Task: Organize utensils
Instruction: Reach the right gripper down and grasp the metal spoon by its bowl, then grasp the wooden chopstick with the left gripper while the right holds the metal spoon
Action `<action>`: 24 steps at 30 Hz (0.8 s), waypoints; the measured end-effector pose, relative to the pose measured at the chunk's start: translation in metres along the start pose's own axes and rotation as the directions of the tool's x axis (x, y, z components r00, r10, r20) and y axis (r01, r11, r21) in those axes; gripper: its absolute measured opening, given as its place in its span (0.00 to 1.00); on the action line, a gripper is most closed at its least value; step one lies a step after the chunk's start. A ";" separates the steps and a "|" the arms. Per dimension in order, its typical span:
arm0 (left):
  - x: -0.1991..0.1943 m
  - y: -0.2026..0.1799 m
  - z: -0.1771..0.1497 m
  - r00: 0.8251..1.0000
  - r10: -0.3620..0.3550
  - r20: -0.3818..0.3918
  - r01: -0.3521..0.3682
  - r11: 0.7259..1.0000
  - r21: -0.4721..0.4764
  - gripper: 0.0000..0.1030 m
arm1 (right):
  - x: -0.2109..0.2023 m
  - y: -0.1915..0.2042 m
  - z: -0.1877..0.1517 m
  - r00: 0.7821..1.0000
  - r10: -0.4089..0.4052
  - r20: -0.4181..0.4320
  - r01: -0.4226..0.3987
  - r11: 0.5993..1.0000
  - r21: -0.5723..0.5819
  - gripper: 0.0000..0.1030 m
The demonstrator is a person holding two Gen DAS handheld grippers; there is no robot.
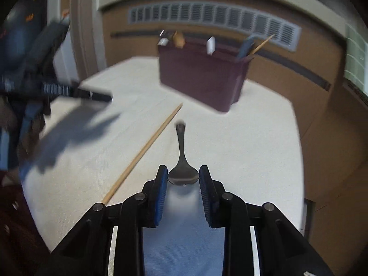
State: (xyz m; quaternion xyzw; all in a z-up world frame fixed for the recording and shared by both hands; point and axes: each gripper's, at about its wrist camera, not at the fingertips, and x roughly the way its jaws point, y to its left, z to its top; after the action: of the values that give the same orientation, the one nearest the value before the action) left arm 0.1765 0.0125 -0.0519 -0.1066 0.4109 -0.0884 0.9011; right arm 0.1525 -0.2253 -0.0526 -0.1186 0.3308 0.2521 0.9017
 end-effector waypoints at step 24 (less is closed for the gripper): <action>0.044 -0.066 -0.005 0.984 0.174 -0.050 -0.152 0.943 0.298 0.45 | -0.049 -0.066 0.037 0.974 -0.093 0.206 0.038 0.966 0.257 0.25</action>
State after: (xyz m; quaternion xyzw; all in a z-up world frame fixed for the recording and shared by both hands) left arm 0.1964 -0.0629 -0.0699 0.0655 0.4343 -0.0774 0.8950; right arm 0.1749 -0.2854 0.0107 0.0140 0.2558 0.1893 0.9479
